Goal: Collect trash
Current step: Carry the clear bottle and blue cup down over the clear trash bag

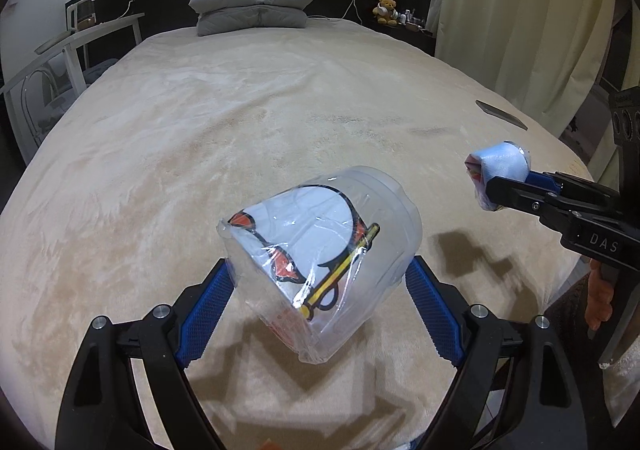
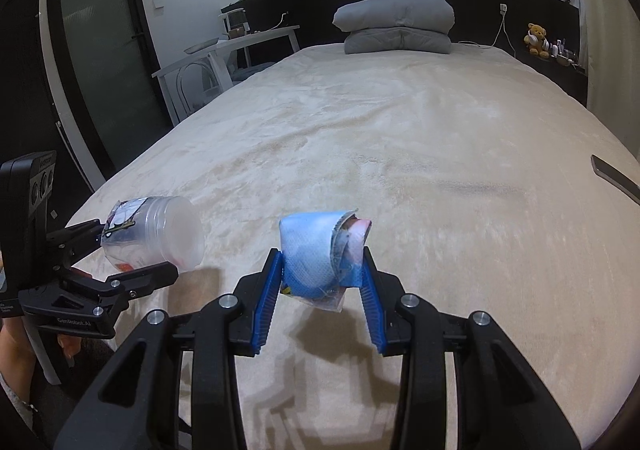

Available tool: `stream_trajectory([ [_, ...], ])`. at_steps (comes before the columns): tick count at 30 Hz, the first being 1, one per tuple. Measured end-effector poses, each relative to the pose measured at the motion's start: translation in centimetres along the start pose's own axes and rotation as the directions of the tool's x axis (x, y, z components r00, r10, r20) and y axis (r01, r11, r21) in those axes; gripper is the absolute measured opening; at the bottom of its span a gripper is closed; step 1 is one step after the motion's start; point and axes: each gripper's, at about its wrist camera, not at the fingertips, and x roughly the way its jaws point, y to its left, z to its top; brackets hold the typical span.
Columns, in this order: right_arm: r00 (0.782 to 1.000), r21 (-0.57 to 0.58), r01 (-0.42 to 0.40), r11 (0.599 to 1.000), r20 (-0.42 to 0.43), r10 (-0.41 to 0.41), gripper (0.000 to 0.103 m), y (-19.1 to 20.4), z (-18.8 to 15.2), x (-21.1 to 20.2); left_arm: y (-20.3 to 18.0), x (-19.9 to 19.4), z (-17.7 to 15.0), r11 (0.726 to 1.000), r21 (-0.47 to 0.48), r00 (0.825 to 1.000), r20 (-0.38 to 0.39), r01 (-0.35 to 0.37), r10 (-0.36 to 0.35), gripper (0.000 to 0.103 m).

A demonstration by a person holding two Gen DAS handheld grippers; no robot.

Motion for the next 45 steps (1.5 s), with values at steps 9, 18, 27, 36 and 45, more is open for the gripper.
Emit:
stream_trajectory([
  [9, 1.0, -0.04, -0.006, 0.999, -0.026, 0.005, 0.039, 1.5, -4.3, -2.4, -1.9, -3.0, -4.6, 0.999, 0.033, 1.0, 0.009, 0.004, -0.005, 0.086],
  [18, 0.999, -0.071, -0.021, 0.997, -0.048, 0.017, 0.039, 3.5, -8.2, -4.6, -3.6, -4.7, -8.8, 0.999, 0.052, 1.0, -0.01, 0.016, -0.016, 0.086],
  [27, 0.996, -0.103, -0.04, 0.994, -0.081, 0.032, 0.039, 5.6, -11.1, -5.9, -5.0, -6.2, -12.1, 0.999, 0.037, 0.999, -0.026, 0.021, -0.02, 0.086],
  [36, 0.987, -0.114, -0.052, 0.992, -0.159, 0.034, 0.039, 7.2, -14.3, -6.0, -6.5, -6.0, -15.0, 0.999, 0.019, 0.995, -0.093, 0.048, -0.046, 0.086],
  [45, 0.954, -0.126, -0.033, 0.991, -0.301, -0.006, 0.039, 8.0, -16.9, -4.4, -8.4, -3.8, -18.0, 0.998, 0.026, 0.97, -0.238, 0.057, -0.049, 0.086],
])
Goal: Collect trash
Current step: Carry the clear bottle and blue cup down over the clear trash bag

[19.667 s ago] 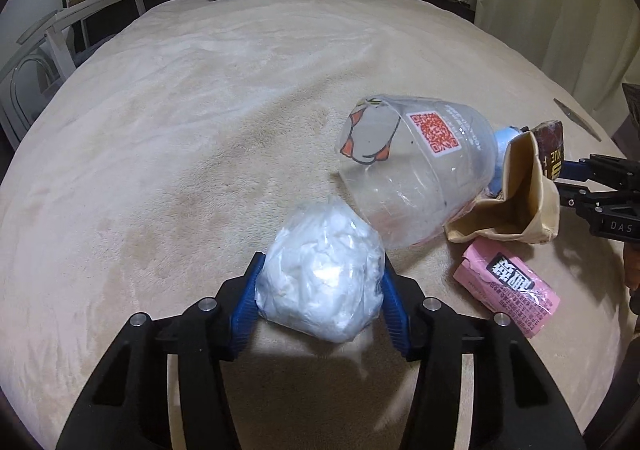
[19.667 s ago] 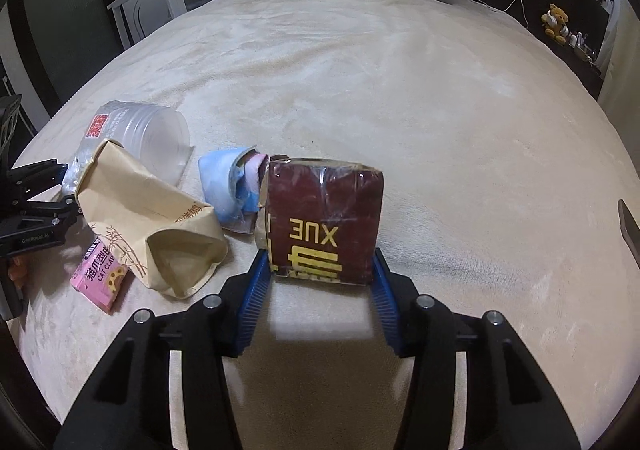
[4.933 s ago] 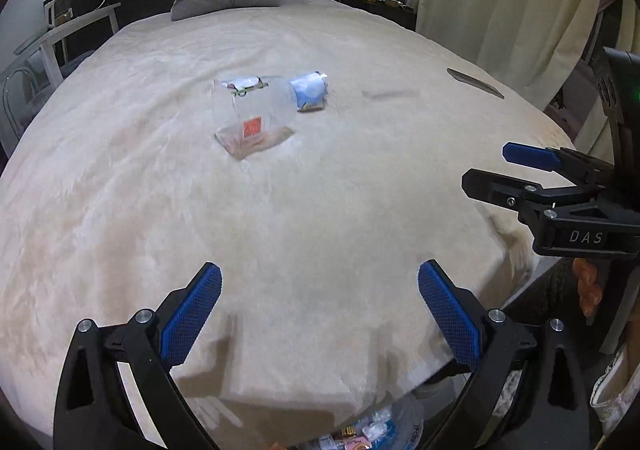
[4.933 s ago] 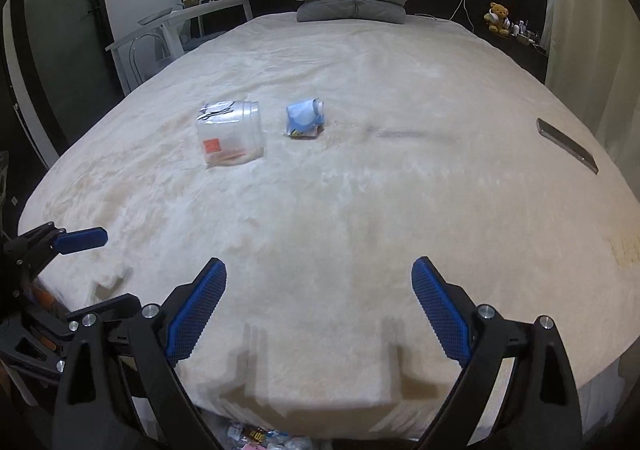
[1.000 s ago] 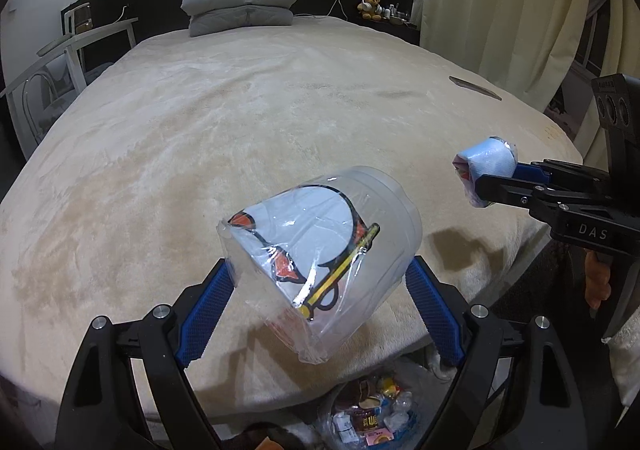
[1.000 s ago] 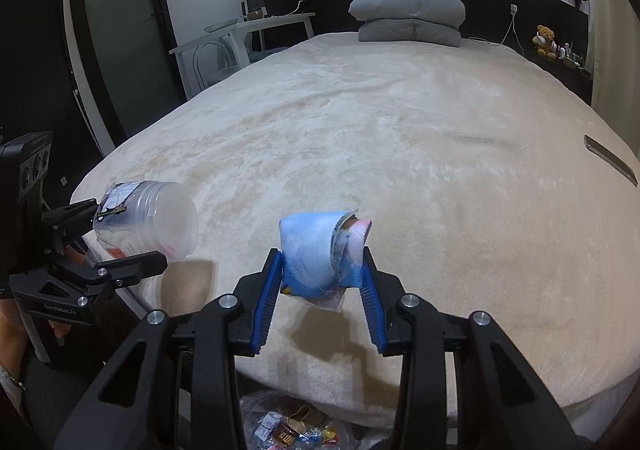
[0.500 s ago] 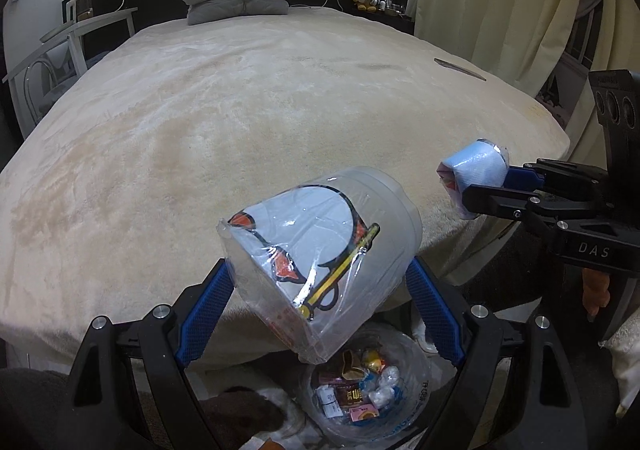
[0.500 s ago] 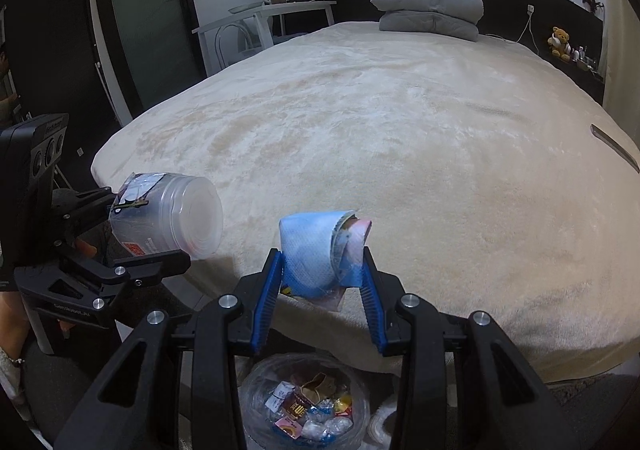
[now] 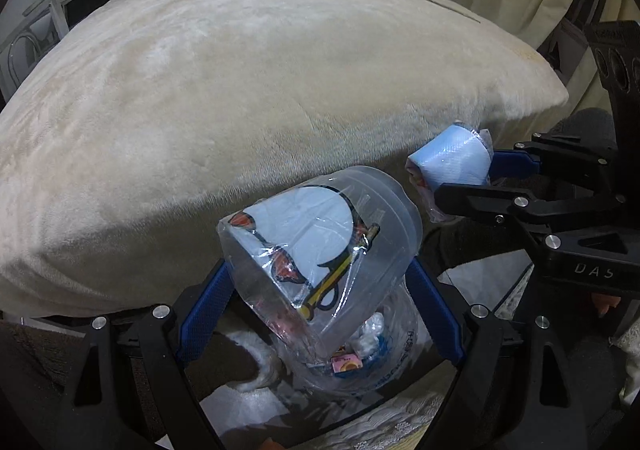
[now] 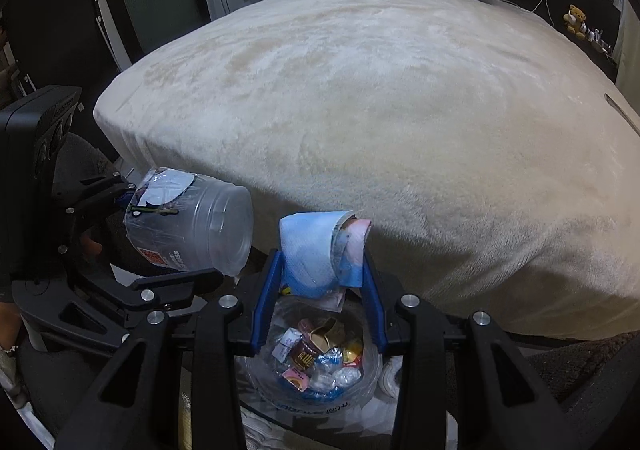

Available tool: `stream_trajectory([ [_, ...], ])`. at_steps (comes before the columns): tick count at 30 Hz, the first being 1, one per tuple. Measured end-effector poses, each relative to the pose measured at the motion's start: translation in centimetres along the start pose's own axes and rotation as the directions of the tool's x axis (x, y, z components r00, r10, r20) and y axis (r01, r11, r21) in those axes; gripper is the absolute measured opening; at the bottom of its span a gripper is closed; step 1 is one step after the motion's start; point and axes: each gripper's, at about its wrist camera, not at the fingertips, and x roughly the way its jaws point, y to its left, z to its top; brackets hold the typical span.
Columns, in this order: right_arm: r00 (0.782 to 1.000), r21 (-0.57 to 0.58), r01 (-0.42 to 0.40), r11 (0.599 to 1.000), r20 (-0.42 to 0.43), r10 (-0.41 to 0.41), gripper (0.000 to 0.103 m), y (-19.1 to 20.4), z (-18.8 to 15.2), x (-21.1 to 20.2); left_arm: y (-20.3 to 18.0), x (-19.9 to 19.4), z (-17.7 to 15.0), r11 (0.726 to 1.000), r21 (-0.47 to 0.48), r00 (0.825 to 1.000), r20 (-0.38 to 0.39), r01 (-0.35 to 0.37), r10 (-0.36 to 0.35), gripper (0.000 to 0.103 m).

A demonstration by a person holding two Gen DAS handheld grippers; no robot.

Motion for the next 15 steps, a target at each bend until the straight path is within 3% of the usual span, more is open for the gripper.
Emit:
stream_trajectory([
  [8, 0.978, 0.038, 0.057, 0.998, -0.205, -0.048, 0.039, -1.3, -1.3, 4.5, -0.1, 3.5, -1.4, 1.0, 0.007, 0.986, -0.164, 0.001, 0.0, 0.086],
  [15, 0.932, 0.117, 0.079, 0.99, -0.362, -0.032, 0.039, -3.5, -2.8, 9.0, -0.3, 7.6, -3.0, 0.999, 0.038, 0.947, -0.321, 0.007, 0.006, 0.086],
])
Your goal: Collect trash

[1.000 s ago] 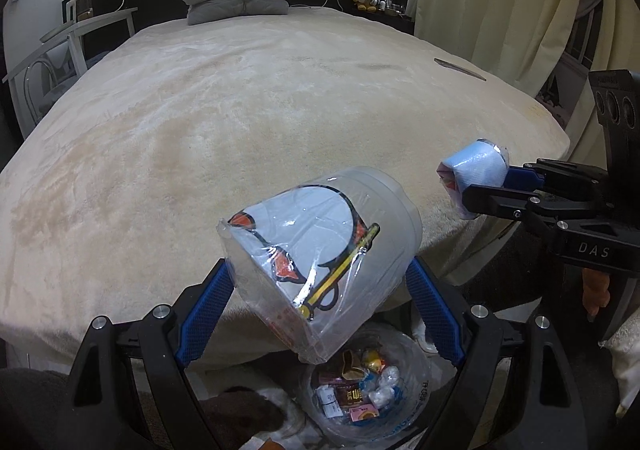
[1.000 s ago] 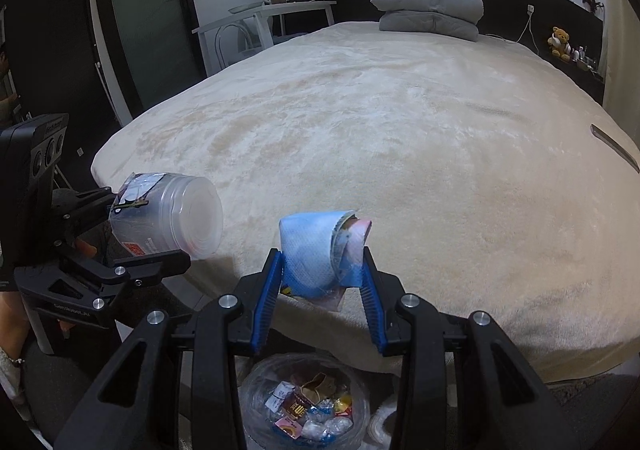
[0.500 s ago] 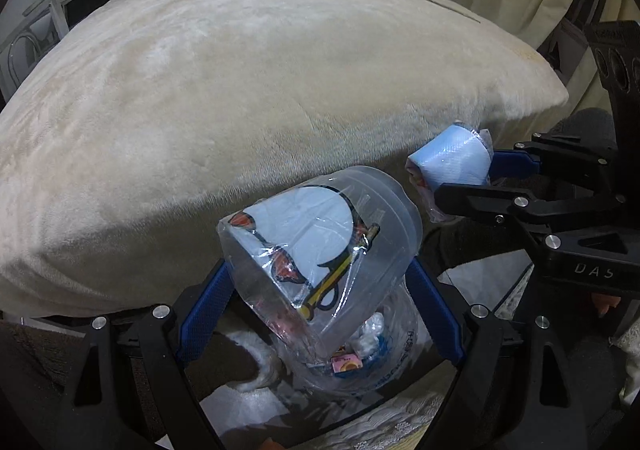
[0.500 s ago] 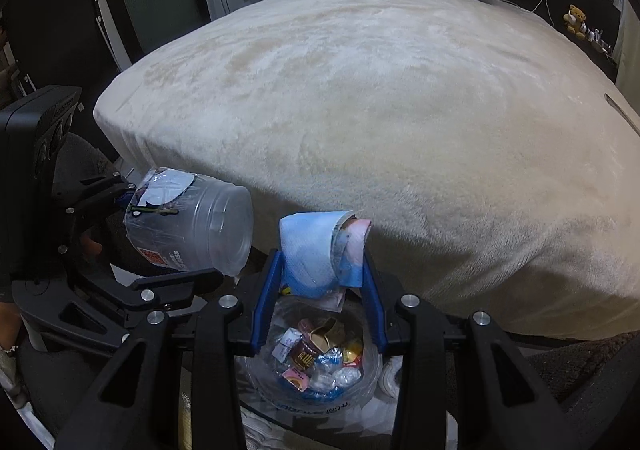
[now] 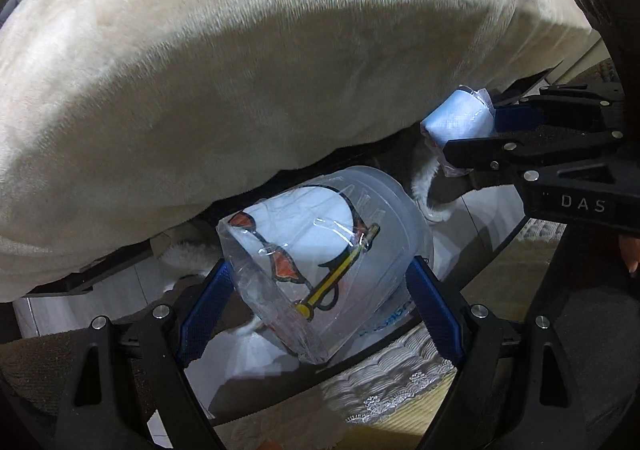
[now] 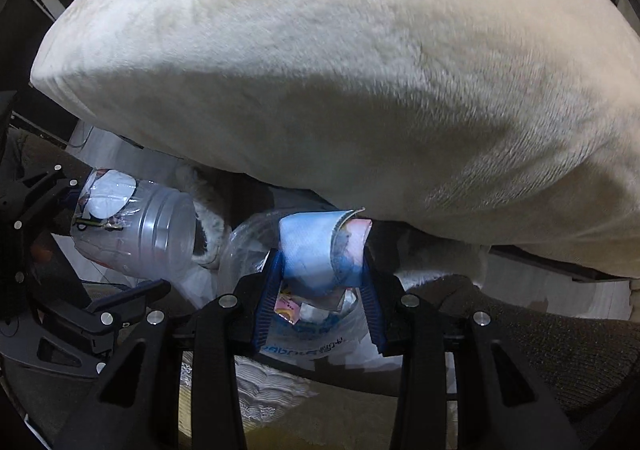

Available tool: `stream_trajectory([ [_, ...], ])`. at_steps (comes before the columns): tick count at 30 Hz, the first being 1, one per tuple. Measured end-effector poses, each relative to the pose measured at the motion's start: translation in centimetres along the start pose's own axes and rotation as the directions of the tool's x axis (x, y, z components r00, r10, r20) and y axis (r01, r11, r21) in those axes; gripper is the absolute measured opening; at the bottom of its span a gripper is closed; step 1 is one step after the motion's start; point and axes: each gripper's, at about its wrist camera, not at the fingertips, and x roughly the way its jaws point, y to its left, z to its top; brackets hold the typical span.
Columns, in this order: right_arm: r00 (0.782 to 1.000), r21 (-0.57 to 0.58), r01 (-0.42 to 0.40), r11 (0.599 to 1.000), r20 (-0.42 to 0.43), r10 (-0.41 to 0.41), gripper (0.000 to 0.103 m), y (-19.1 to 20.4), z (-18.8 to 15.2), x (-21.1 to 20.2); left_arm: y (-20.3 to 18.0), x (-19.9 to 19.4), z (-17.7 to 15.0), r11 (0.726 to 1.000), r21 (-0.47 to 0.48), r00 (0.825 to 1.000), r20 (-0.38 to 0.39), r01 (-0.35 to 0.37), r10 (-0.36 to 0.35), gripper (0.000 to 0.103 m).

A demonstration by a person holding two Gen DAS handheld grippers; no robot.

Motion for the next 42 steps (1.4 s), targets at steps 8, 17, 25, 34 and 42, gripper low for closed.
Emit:
stream_trajectory([
  [8, 0.991, 0.055, -0.011, 0.998, -0.135, 0.019, 0.039, -1.3, 0.2, 4.7, -0.2, 4.9, 0.7, 1.0, 0.003, 0.99, -0.137, 0.028, -0.028, 0.086],
  [17, 0.967, 0.093, -0.003, 0.996, -0.252, 0.027, 0.039, -1.8, 0.9, 9.0, 0.8, 9.3, 1.2, 0.998, -0.032, 0.959, -0.276, 0.052, -0.059, 0.086],
  [25, 0.942, 0.11, 0.009, 0.994, -0.334, 0.028, 0.04, -2.0, 0.6, 12.3, 1.1, 12.3, 1.1, 0.997, -0.038, 0.93, -0.357, 0.074, -0.083, 0.087],
  [34, 0.93, 0.083, 0.072, 0.994, -0.367, -0.037, 0.08, -1.6, 0.2, 13.0, 1.4, 12.5, 0.6, 0.998, -0.037, 0.936, -0.347, 0.05, -0.06, 0.097],
  [42, 0.937, 0.089, 0.077, 0.993, -0.347, -0.041, 0.08, -1.6, 0.0, 12.0, 0.7, 11.2, 0.7, 0.999, 0.007, 0.951, -0.307, 0.033, -0.029, 0.097],
])
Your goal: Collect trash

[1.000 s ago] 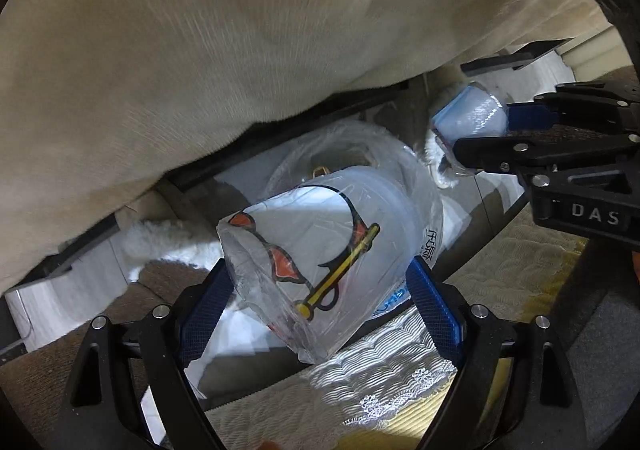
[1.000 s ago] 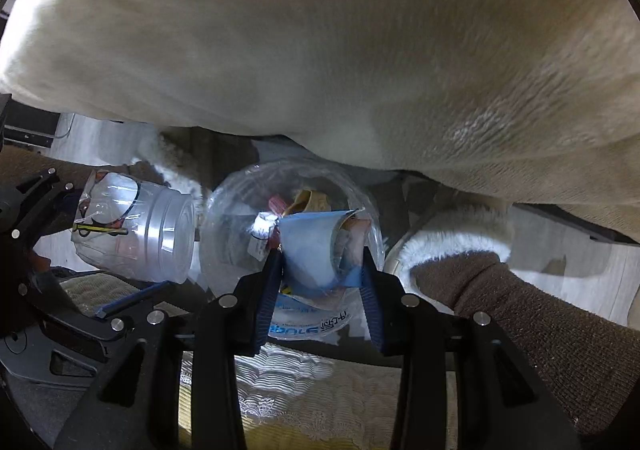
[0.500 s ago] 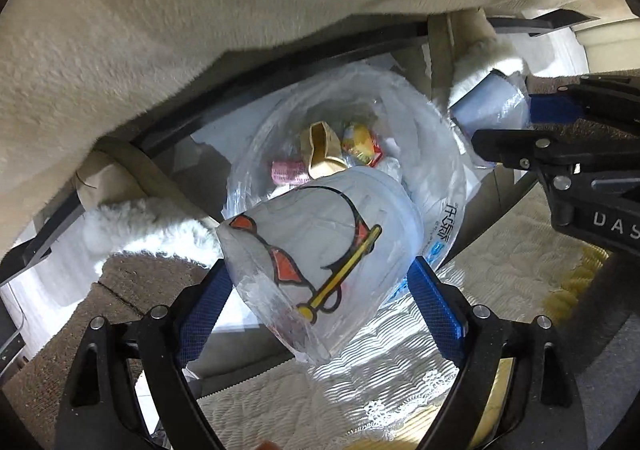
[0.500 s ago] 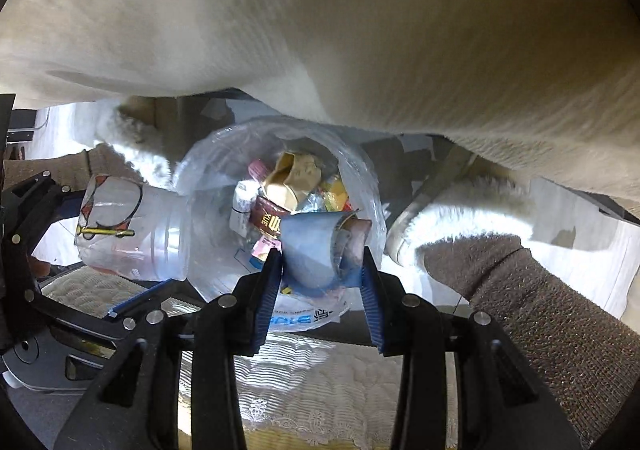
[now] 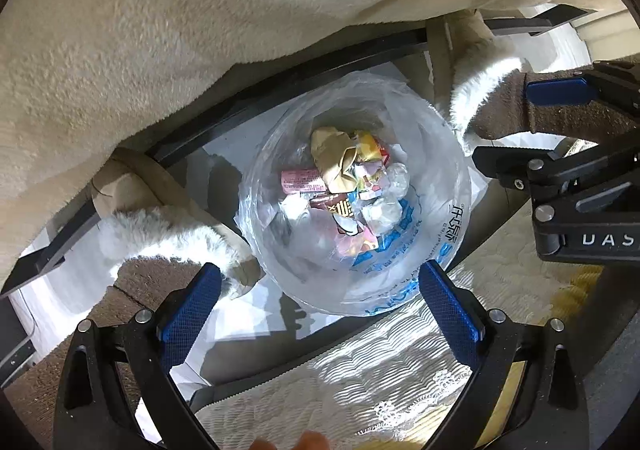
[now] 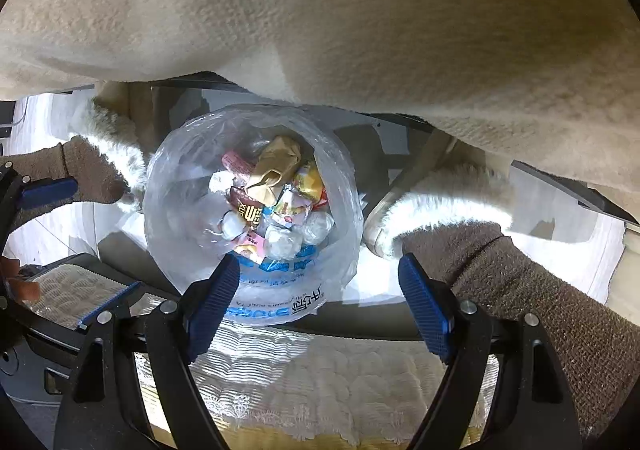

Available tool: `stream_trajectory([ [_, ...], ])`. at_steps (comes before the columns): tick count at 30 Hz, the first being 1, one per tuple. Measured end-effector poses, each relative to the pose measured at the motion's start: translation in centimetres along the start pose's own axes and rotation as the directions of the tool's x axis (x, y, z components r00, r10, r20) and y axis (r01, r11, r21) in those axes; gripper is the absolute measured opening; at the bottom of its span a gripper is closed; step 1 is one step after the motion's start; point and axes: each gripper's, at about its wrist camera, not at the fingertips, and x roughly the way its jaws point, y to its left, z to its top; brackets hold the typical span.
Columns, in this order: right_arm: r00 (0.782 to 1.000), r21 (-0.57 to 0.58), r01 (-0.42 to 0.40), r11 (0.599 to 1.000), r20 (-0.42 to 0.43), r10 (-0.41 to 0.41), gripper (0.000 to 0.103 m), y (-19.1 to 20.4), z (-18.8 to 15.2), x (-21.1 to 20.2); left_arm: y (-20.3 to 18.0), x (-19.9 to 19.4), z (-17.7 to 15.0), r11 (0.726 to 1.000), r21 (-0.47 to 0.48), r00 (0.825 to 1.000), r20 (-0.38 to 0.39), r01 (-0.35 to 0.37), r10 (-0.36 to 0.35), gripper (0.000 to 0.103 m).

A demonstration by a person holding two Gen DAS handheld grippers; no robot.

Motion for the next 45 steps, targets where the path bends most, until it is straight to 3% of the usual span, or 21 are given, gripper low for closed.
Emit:
stream_trajectory([
  [10, 0.995, -0.004, -0.012, 1.0, 0.102, 0.012, 0.081, 0.3, -1.2, -3.1, -0.8, -2.6, -0.9, 0.999, 0.021, 0.995, 0.091, -0.032, 0.03, 0.097],
  [20, 0.975, -0.012, -0.014, 1.0, 0.22, 0.016, 0.081, 0.8, -3.0, -6.7, -1.7, -6.0, -2.0, 0.998, 0.04, 0.979, 0.201, -0.054, 0.045, 0.097],
  [28, 0.952, -0.015, -0.01, 1.0, 0.307, 0.014, 0.081, 1.1, -4.3, -9.4, -2.4, -8.9, -2.7, 0.996, 0.027, 0.952, 0.295, -0.087, 0.075, 0.097],
  [37, 0.9, -0.023, -0.007, 1.0, 0.435, 0.016, 0.081, 0.8, -6.1, -13.6, -2.0, -13.0, -3.6, 0.996, -0.031, 0.894, 0.439, -0.084, 0.089, 0.097],
  [42, 0.862, -0.023, -0.023, 0.999, 0.506, 0.032, 0.081, 0.7, -6.5, -16.4, -1.8, -15.9, -4.1, 0.999, -0.026, 0.849, 0.526, -0.046, 0.053, 0.097],
  [45, 0.835, -0.029, -0.014, 0.999, 0.549, 0.027, 0.081, 0.5, -6.7, -18.4, -1.3, -17.9, -4.4, 0.999, -0.033, 0.81, 0.584, -0.04, 0.052, 0.097],
])
